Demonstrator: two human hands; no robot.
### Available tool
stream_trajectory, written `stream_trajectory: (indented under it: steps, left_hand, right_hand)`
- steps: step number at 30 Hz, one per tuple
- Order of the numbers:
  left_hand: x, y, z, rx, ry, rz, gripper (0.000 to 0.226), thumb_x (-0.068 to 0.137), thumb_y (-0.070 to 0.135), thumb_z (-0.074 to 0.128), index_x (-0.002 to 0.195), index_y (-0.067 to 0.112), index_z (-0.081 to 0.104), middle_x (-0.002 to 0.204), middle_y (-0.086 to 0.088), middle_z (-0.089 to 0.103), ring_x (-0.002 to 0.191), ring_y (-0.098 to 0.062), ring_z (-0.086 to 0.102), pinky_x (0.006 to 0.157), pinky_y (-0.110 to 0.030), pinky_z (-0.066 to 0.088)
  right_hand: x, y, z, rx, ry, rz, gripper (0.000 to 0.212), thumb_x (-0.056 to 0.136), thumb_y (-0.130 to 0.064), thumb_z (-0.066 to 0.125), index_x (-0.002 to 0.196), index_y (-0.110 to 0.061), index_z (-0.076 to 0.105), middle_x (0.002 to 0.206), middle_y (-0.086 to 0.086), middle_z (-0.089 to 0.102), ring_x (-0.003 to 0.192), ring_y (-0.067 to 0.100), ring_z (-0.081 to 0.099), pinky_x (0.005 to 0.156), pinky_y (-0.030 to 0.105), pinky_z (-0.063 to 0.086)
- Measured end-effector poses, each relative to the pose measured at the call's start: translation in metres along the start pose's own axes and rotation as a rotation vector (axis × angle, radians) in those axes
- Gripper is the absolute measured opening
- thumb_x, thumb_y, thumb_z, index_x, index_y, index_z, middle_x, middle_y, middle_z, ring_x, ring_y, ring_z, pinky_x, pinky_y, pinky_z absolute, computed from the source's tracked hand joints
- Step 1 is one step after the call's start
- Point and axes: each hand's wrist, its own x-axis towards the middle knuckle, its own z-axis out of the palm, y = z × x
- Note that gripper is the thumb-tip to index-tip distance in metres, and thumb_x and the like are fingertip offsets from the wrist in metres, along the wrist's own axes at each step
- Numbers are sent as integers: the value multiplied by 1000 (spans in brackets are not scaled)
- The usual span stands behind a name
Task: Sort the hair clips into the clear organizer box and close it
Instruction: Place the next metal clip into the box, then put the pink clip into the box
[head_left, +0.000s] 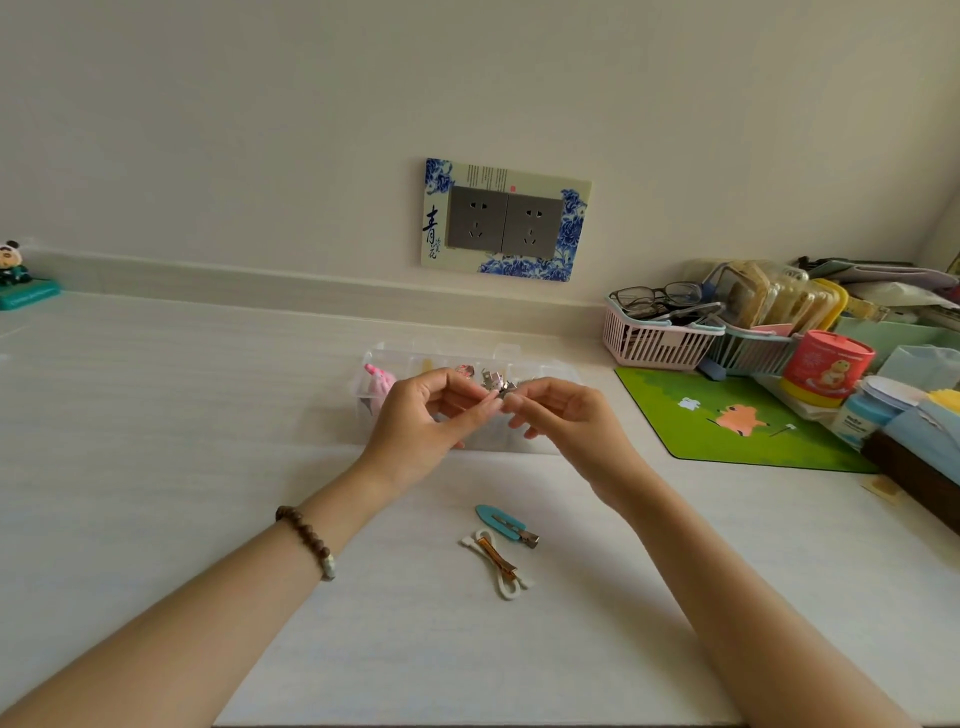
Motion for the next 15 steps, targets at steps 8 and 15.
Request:
stream_trajectory:
  steps: [8, 15]
  left_hand:
    - [1, -1, -1, 28, -2, 12, 19, 72, 28, 73, 83, 13, 69, 79, -1, 69, 67, -3, 61, 52, -21, 51]
    - [6, -1, -16, 276, 183, 155, 14, 88, 27, 60, 98, 19, 66, 88, 14, 67, 79, -1, 59, 67, -10, 44]
  right_hand:
    - [9, -7, 3, 119, 24, -72, 15, 74, -20, 70, 88, -17, 66, 79, -2, 72, 74, 9, 66, 68, 18, 52]
    - [53, -15, -11, -141, 187, -118, 8, 80, -12, 69, 88, -10, 66, 81, 0, 69, 66, -4, 63, 69, 12, 51]
